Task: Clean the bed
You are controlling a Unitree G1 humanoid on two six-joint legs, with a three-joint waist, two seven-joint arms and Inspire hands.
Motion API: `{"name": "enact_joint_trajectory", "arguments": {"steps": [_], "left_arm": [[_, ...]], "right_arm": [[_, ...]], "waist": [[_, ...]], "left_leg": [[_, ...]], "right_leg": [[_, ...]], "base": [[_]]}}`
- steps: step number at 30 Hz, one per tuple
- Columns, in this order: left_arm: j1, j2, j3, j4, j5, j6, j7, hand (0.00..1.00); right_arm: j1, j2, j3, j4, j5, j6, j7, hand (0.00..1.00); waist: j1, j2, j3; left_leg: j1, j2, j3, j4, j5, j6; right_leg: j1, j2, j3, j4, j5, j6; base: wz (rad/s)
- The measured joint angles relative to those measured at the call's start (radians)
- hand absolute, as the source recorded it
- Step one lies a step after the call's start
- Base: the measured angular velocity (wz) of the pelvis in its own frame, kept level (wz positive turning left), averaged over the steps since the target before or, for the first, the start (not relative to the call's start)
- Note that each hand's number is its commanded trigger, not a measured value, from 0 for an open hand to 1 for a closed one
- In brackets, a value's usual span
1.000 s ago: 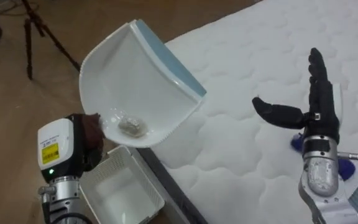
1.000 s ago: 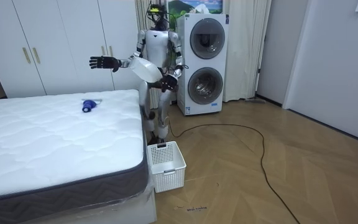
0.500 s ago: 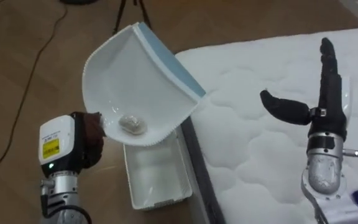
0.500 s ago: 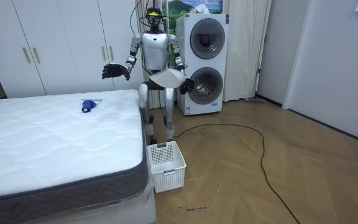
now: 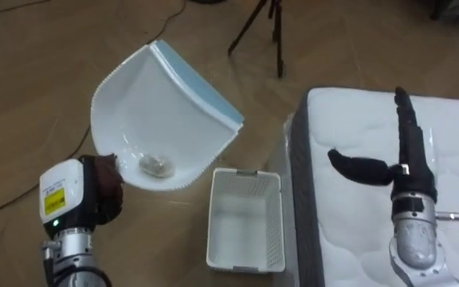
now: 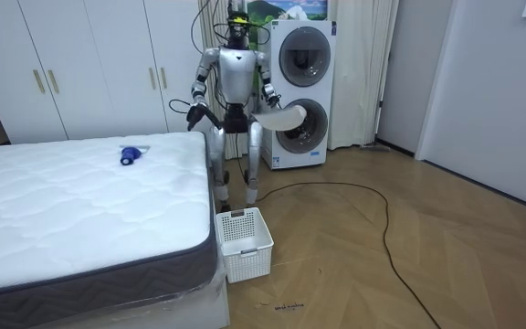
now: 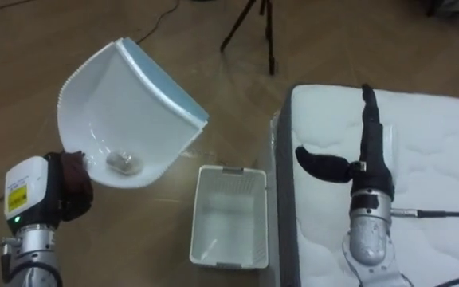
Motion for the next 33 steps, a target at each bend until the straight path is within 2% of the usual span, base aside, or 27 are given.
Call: {"name": "enact_joint_trajectory", "arguments": {"steps": [1,3,5,6,8,9,10,11,12,13,14,15,16,17,18,19,22,24,25,28,29,33], "left_arm": [[-0.006,0.0,-0.003,0.008,0.001,0.0,0.0,1.0],[-0.023,0.0,-0.02,0.032,0.002,-0.003,0.001,1.0],[-0.055,0.001,-0.038,0.081,0.019,-0.004,-0.001,1.0],[-0.068,0.007,-0.043,0.096,0.029,-0.004,-0.003,1.0],[-0.098,0.011,-0.06,0.129,0.026,-0.003,-0.005,1.0],[-0.103,0.015,-0.063,0.132,0.026,-0.004,-0.004,1.0],[-0.121,0.029,-0.077,0.146,0.025,-0.005,-0.004,1.0],[-0.129,0.036,-0.081,0.158,0.023,-0.005,-0.004,1.0],[-0.139,0.051,-0.086,0.183,0.021,-0.005,-0.005,1.0],[-0.15,0.06,-0.091,0.205,0.021,-0.005,-0.006,1.0],[-0.157,0.062,-0.097,0.217,0.021,-0.004,-0.007,1.0],[-0.164,0.067,-0.1,0.218,0.022,-0.005,-0.006,1.0],[-0.189,0.08,-0.118,0.232,0.022,-0.004,-0.006,1.0],[-0.205,0.097,-0.128,0.247,0.027,-0.004,-0.008,1.0],[-0.211,0.102,-0.133,0.259,0.026,-0.003,-0.011,1.0],[-0.219,0.113,-0.146,0.276,0.026,0.002,-0.02,1.0],[-0.249,0.134,-0.19,0.281,0.031,0.017,-0.042,1.0],[-0.262,0.136,-0.195,0.281,0.054,0.024,-0.054,1.0],[-0.269,0.14,-0.198,0.281,0.059,0.034,-0.07,1.0],[-0.3,0.176,-0.239,0.282,0.06,0.08,-0.11,1.0],[-0.31,0.185,-0.251,0.281,0.063,0.1,-0.123,1.0],[-0.334,0.222,-0.316,0.282,0.069,0.137,-0.182,1.0]], "right_arm": [[0.0,0.0,0.01,0.011,0.013,0.0,0.0,0.0],[-0.002,-0.001,0.014,0.04,0.033,0.002,-0.001,0.0],[-0.011,0.002,0.02,0.085,0.039,0.007,0.002,0.0],[-0.015,0.004,0.021,0.106,0.036,0.006,0.006,0.0],[-0.016,0.005,0.023,0.143,0.035,0.008,0.007,0.0],[-0.016,0.005,0.024,0.145,0.035,0.009,0.007,0.0],[-0.016,0.006,0.027,0.146,0.036,0.009,0.007,0.0],[-0.021,0.007,0.029,0.148,0.036,0.009,0.007,0.0],[-0.037,0.007,0.04,0.163,0.03,0.007,0.007,0.0],[-0.049,0.007,0.049,0.193,0.027,0.004,0.008,0.0],[-0.057,0.007,0.049,0.218,0.027,0.005,0.009,0.0],[-0.059,0.007,0.05,0.224,0.026,0.007,0.01,0.0],[-0.062,0.005,0.05,0.227,0.026,0.011,0.015,0.0],[-0.069,0.005,0.058,0.233,0.026,0.012,0.022,0.0],[-0.074,0.005,0.061,0.235,0.026,0.012,0.028,0.0],[-0.088,0.004,0.068,0.243,0.026,0.012,0.035,0.0],[-0.116,-0.002,0.078,0.265,0.026,0.014,0.042,0.0],[-0.121,-0.002,0.078,0.267,0.025,0.025,0.061,0.0],[-0.12,-0.001,0.078,0.267,0.019,0.036,0.072,0.0],[-0.121,-0.005,0.086,0.27,-0.002,0.055,0.091,0.0],[-0.123,-0.012,0.086,0.272,-0.012,0.057,0.1,0.0],[-0.121,-0.03,0.086,0.273,-0.021,0.073,0.104,0.0]], "waist": [[-0.007,0.003,0.0001],[-0.009,0.006,-0.0005],[-0.001,0.013,-0.0004],[-0.007,0.016,0.0028],[-0.021,0.026,0.0082],[-0.03,0.029,0.0085],[-0.045,0.028,0.0087],[-0.049,0.026,0.0078],[-0.064,0.027,0.0081],[-0.083,0.029,0.0092],[-0.095,0.043,0.0079],[-0.097,0.045,0.0088],[-0.1,0.051,0.0116],[-0.103,0.052,0.0125],[-0.106,0.052,0.0126],[-0.112,0.06,0.0172],[-0.117,0.075,0.0231],[-0.121,0.086,0.022],[-0.129,0.095,0.0231],[-0.153,0.101,0.0231],[-0.163,0.113,0.0235],[-0.197,0.158,0.0265]], "left_leg": [[-0.008,0.011,0.034,0.004,-0.006,0.009],[-0.022,0.013,0.062,0.021,-0.021,0.018],[-0.03,0.006,0.06,0.041,-0.032,0.025],[-0.033,-0.01,0.036,0.049,-0.033,0.026],[-0.036,-0.018,0.002,0.036,-0.022,0.021],[-0.042,-0.022,-0.009,0.038,-0.02,0.02],[-0.061,-0.028,-0.014,0.054,-0.02,0.019],[-0.072,-0.033,-0.016,0.066,-0.026,0.018],[-0.087,-0.045,-0.027,0.093,-0.04,0.011],[-0.1,-0.05,-0.029,0.114,-0.056,0.006],[-0.123,-0.023,0.007,0.128,-0.067,0.004],[-0.137,-0.004,0.047,0.132,-0.071,0.006],[-0.166,0.034,0.117,0.143,-0.077,0.009],[-0.187,0.061,0.169,0.147,-0.081,0.012],[-0.194,0.069,0.192,0.147,-0.082,0.012],[-0.203,0.084,0.215,0.147,-0.084,0.013],[-0.245,0.088,0.231,0.147,-0.084,0.012],[-0.268,0.091,0.247,0.148,-0.084,0.013],[-0.279,0.092,0.251,0.148,-0.084,0.013],[-0.294,0.094,0.3,0.149,-0.087,0.018],[-0.304,0.093,0.302,0.152,-0.088,0.019],[-0.322,0.089,0.311,0.154,-0.088,0.019]], "right_leg": [[-0.005,-0.021,-0.035,0.022,-0.013,0.001],[-0.035,-0.045,-0.052,0.094,-0.037,0.004],[-0.083,-0.06,-0.032,0.188,-0.041,0.008],[-0.131,-0.067,0.0,0.257,-0.038,0.008],[-0.228,-0.038,0.12,0.268,-0.055,0.009],[-0.252,-0.035,0.139,0.253,-0.053,0.011],[-0.301,-0.027,0.176,0.205,-0.034,0.018],[-0.319,-0.023,0.194,0.184,-0.015,0.02],[-0.351,-0.028,0.197,0.168,0.045,0.019],[-0.358,-0.031,0.189,0.176,0.095,0.007],[-0.363,-0.042,0.163,0.188,0.083,-0.003],[-0.374,-0.043,0.159,0.192,0.077,-0.006],[-0.398,-0.042,0.15,0.208,0.065,-0.01],[-0.424,-0.044,0.149,0.225,0.056,-0.014],[-0.433,-0.045,0.148,0.23,0.053,-0.016],[-0.442,-0.046,0.143,0.234,0.05,-0.02],[-0.493,-0.055,0.139,0.251,0.044,-0.029],[-0.523,-0.059,0.143,0.264,0.039,-0.03],[-0.535,-0.062,0.141,0.275,0.037,-0.03],[-0.574,-0.083,0.15,0.32,0.017,-0.031],[-0.589,-0.087,0.15,0.334,0.016,-0.032],[-0.617,-0.094,0.157,0.351,0.01,-0.034]], "base": [[0.2],[0.2],[0.12],[0.26],[0.39],[0.54],[0.46],[0.47],[0.39],[0.53],[0.45],[0.42],[0.3],[0.25],[0.09],[0.0],[0.0],[0.0],[0.06],[0.06],[0.0],[-0.02]]}}
